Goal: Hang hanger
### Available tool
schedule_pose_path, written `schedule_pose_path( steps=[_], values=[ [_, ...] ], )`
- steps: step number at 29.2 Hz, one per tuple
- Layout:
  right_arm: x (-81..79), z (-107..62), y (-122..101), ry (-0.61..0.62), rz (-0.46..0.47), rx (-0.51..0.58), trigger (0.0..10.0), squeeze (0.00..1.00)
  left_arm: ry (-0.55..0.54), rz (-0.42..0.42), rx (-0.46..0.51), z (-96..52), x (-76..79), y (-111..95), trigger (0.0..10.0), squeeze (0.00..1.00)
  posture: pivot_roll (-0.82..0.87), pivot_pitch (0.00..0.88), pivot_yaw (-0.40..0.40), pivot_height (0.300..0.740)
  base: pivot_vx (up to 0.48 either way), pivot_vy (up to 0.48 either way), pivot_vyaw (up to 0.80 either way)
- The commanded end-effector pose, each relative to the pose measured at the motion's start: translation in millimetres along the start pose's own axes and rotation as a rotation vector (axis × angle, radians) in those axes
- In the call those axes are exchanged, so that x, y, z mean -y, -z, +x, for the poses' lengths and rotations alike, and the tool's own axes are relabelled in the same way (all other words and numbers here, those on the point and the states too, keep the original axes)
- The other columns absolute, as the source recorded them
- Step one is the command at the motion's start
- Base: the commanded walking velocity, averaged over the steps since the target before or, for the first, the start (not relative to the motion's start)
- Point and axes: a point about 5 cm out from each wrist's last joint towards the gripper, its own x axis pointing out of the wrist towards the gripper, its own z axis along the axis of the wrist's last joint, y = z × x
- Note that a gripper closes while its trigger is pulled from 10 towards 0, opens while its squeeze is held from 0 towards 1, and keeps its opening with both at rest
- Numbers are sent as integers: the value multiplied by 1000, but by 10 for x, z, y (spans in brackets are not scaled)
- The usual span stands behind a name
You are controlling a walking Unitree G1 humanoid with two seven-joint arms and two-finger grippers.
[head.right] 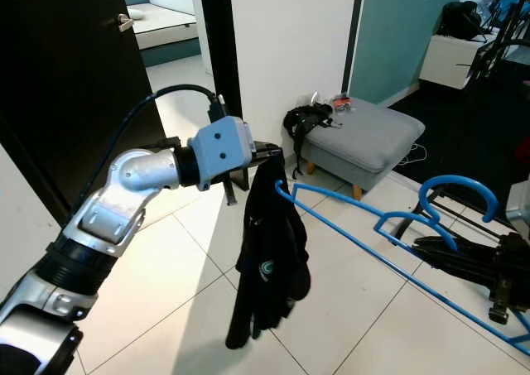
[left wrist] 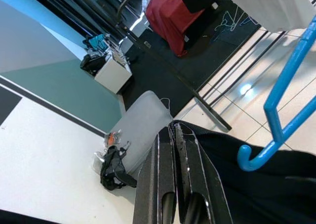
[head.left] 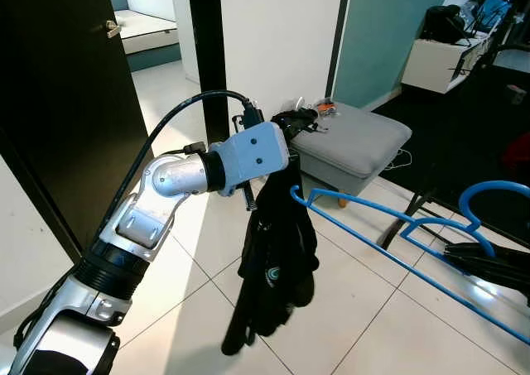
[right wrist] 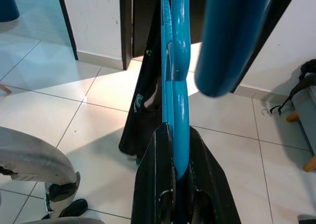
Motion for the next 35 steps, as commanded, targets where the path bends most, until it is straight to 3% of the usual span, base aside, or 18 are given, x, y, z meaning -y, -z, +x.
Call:
schedule_pose_path(
  steps=[1,35],
  values=[
    [-17,44,2,-17,2,2,10000,0,-6,17,38,11,-37,-81,10000,0,84,0,26,740,0,0,0],
    [51,24,37,39,-9,-15,10000,0,39,27,66,-1,5,-141,10000,0,86,0,31,740,0,0,0]
  ],
)
